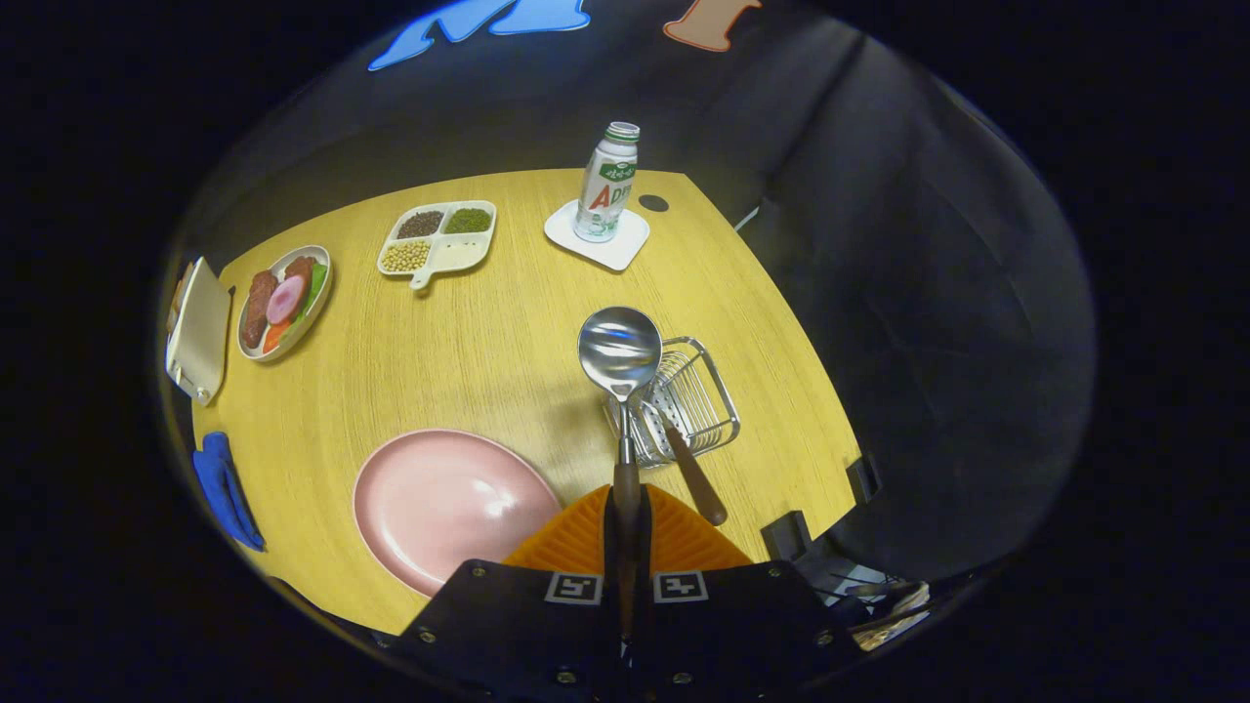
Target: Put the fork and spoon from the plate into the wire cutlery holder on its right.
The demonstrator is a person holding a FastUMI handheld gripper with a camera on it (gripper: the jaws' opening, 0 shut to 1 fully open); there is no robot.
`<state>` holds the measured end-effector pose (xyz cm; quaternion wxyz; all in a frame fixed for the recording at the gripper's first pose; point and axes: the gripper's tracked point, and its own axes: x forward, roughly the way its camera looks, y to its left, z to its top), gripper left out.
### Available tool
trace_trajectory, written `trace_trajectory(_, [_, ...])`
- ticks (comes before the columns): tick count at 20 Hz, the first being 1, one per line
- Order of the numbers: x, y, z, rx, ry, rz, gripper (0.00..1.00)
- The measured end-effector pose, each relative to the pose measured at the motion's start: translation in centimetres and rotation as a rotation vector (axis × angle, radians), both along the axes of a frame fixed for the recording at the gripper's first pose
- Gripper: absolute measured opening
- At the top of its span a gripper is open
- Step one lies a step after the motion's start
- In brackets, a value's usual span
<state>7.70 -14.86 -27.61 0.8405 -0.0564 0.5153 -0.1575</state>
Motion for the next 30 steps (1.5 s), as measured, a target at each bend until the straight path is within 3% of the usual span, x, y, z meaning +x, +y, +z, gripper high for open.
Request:
trace_trajectory(12, [-2.8,-7.0,1.1,-0.072,0.215,0.015,0.05])
trace_trajectory(18, [-2.0,-10.1,2.9,-0.136,0.226,0.038,0.05])
trace_trajectory(30, [-1.2,-8.7,0.1,-0.131,0.331,0.168,0.05])
